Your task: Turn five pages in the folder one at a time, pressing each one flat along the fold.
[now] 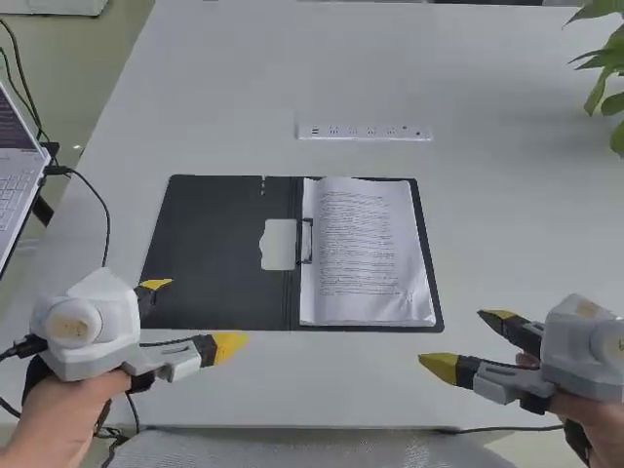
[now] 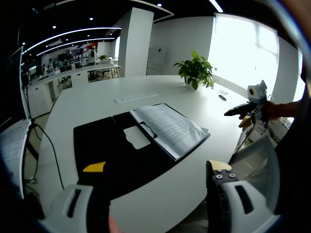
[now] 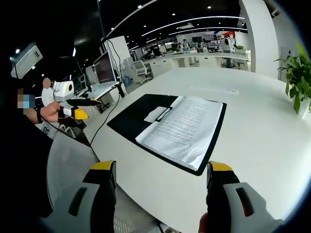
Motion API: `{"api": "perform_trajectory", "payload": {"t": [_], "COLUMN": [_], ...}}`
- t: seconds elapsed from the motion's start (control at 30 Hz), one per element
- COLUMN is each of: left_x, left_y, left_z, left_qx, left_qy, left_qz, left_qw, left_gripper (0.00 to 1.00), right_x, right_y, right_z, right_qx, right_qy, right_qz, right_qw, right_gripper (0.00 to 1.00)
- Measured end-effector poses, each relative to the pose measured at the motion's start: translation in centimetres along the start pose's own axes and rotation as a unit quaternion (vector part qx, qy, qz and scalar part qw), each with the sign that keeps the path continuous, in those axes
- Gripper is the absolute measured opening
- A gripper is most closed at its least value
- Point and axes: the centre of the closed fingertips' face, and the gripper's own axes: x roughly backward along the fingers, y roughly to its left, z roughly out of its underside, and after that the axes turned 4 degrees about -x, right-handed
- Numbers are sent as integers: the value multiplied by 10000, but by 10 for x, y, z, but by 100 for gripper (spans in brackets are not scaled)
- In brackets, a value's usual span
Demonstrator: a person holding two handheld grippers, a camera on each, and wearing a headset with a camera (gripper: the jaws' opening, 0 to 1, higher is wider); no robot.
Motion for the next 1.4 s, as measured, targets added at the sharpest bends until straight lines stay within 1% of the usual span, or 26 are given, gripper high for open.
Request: {"api": "perform_trajectory", "payload": {"t": [0.2, 0.6, 1.07, 1.4], "left_x": [-1, 1, -1, 1], "left_y": [-2, 3, 1, 3], "left_z": [0, -1, 0, -2], "left_qx": [-1, -18, -29, -42], "left_qy": [3, 3, 9, -2], "left_qz": [25, -14, 19, 1], "left_qw": [10000, 10000, 10000, 10000], "left_gripper": [82, 82, 82, 82], "right_x": [1, 0, 1, 1], "right_y": [0, -1, -1, -1], "right_z": [0, -1, -1, -1], "right_qx": [-6, -1, -13, 0], "right_qy": [7, 0, -1, -2], "right_qz": [7, 3, 19, 29], "right_qw": [10000, 10000, 10000, 10000], "right_gripper": [75, 76, 75, 75]}}
